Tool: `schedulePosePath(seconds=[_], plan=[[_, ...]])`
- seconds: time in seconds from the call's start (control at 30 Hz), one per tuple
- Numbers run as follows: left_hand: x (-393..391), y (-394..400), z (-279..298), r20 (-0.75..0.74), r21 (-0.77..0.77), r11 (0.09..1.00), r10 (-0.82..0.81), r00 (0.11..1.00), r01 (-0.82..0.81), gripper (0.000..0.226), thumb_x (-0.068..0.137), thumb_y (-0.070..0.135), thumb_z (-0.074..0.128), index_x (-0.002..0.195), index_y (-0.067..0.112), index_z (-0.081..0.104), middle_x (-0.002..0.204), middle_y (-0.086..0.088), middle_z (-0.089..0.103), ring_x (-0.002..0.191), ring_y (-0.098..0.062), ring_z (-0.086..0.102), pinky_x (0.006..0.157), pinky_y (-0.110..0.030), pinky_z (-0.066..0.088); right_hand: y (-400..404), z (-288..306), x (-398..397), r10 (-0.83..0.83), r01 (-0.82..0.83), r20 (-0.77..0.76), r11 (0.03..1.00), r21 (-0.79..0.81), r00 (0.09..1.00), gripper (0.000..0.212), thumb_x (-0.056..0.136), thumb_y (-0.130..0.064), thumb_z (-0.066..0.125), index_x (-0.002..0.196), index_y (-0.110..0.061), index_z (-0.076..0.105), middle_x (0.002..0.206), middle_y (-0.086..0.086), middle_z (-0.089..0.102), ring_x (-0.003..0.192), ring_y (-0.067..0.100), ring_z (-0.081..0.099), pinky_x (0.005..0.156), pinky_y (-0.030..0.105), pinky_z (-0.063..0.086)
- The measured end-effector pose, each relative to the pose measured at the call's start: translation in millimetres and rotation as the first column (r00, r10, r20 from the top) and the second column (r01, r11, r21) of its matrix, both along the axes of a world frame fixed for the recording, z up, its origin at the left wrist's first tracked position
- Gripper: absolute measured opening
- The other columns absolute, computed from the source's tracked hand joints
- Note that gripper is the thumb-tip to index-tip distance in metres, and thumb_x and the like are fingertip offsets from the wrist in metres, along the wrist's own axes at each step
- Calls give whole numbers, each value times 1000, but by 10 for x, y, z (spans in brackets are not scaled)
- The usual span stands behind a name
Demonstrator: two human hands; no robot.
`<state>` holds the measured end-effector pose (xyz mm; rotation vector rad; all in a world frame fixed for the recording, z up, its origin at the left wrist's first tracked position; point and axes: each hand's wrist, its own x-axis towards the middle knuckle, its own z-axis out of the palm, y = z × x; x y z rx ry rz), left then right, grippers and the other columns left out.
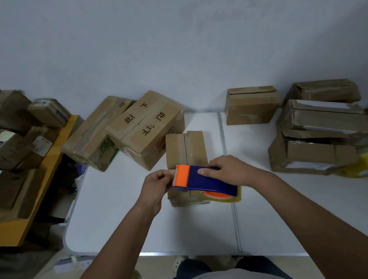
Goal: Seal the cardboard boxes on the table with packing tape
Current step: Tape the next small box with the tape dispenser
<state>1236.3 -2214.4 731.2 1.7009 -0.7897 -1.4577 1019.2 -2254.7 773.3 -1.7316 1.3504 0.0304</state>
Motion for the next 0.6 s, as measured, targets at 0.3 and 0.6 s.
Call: schedulePosePath(seconds=[0.3,0.6], plan=[[654,75,-232,30,-16,970,245,969,-244,11,95,11,64,94,3,71,84,-9,66,84,-20,60,81,-25,51,-45,-115,-344,71,-64,-169,997,46,983,50,92,-58,50,118,-16,60,99,-4,65,85,12,63,69,19,50],[502,381,-428,24,36,972,232,972,-233,16,94,17,67,103,4,69,100,-8,66,94,-21,63,82,-24,49,-13,-406,-466,5,-28,-273,997,-78,962,59,84,-76,40,85,-22,64,82,-4,66,76,11,64,71,25,51]])
